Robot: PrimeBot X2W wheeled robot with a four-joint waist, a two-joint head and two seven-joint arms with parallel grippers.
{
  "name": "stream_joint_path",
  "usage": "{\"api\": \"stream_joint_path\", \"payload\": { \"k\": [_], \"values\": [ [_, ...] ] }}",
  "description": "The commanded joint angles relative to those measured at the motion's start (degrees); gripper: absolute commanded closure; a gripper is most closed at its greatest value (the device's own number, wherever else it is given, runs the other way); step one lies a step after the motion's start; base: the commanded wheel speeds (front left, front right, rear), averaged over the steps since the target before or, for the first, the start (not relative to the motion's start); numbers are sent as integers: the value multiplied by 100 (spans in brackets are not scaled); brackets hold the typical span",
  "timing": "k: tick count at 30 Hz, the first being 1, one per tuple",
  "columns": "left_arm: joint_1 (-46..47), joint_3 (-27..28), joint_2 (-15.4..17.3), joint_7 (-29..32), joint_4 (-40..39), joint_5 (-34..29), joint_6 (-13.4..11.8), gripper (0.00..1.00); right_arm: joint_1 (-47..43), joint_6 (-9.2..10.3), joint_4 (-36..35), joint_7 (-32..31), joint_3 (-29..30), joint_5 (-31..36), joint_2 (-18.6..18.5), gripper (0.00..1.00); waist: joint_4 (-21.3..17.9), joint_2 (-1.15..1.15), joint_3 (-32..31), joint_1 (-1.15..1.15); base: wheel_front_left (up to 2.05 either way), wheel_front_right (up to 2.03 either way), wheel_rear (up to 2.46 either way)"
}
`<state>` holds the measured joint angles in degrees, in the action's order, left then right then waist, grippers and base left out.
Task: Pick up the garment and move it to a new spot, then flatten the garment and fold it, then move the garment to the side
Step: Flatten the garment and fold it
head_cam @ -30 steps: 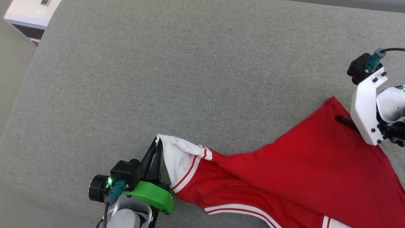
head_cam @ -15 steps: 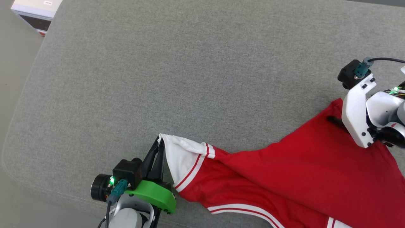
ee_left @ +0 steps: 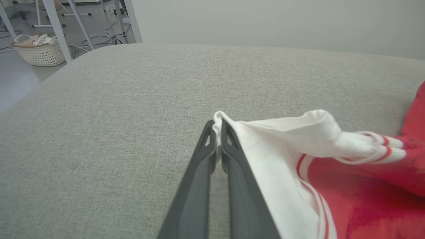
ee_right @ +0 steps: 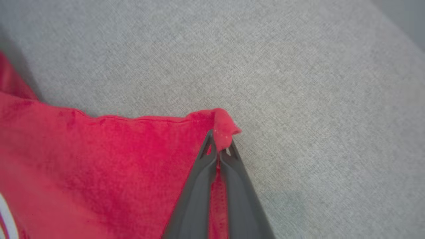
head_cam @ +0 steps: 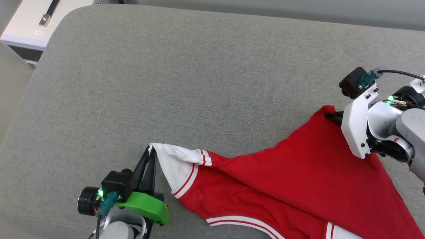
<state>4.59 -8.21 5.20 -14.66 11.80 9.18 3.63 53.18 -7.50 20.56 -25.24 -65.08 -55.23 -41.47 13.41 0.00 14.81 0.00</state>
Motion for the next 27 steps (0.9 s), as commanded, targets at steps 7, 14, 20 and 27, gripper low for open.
{"api": "stream_joint_path", "payload": {
  "k": [7,14,20,27],
  "values": [
    [141,126,384,-15,-351,-63,72,100,67,1,-318,850,297,-166,-131,100,-457,0,-695,0,0,0,0],
    [947,228,722,265,-946,-53,141,100,202,1,-582,1426,996,-148,-316,100,-683,0,-903,0,0,0,0],
    [2099,152,980,666,-1460,-29,244,100,499,1,-782,1615,1699,37,-373,100,-890,0,-758,0,0,0,0],
    [3806,-100,1241,1109,-1551,122,343,100,1143,1,-882,1525,2522,363,-305,100,-1070,0,-207,0,0,0,0]
  ]
}}
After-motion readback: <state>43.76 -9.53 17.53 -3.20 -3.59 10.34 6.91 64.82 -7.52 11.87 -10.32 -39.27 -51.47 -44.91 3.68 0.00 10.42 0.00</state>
